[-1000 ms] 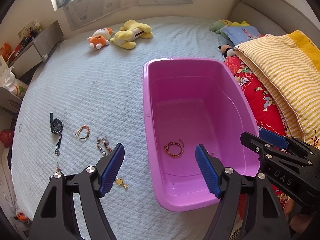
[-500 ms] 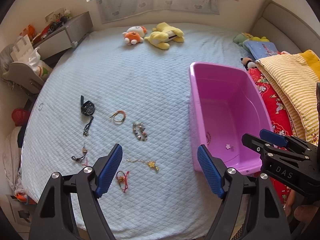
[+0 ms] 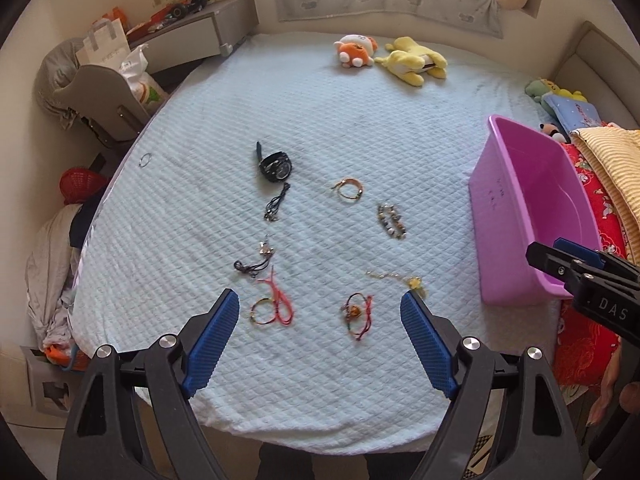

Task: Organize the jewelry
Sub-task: 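Move both tools back over the remaining jewelry on the bed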

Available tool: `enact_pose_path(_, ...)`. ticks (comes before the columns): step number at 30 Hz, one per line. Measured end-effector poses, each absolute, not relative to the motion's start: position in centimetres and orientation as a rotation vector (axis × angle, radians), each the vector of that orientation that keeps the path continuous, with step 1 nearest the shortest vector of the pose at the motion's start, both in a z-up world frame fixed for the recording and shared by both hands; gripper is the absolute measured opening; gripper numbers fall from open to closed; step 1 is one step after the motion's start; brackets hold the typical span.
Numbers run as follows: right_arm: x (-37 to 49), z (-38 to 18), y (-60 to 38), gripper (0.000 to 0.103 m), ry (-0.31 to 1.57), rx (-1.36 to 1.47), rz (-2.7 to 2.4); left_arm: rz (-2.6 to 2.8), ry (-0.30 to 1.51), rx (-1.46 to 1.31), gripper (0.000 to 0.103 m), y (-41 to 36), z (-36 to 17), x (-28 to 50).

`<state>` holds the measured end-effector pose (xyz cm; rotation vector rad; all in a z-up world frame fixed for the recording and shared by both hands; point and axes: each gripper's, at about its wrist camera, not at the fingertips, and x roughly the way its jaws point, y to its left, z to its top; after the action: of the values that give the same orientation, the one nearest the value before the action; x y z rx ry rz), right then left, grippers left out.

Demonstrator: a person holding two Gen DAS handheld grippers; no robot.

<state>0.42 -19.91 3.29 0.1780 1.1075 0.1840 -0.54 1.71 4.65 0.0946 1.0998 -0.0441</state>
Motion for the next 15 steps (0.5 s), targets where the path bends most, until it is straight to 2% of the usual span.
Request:
enact_pose_path(8,-1.8,-0.1,-13.0,0.057,1.134,0.261,0.011,-0.108,1.108,0.118,0.081,11.2,1.3,1.0)
enact_pose_path(15,-3.8,-3.6,-9.1,0.057,1.129,0.314,-0.101,-0.166,1.126,0.149,0.082,15.2,-3.2,2.3)
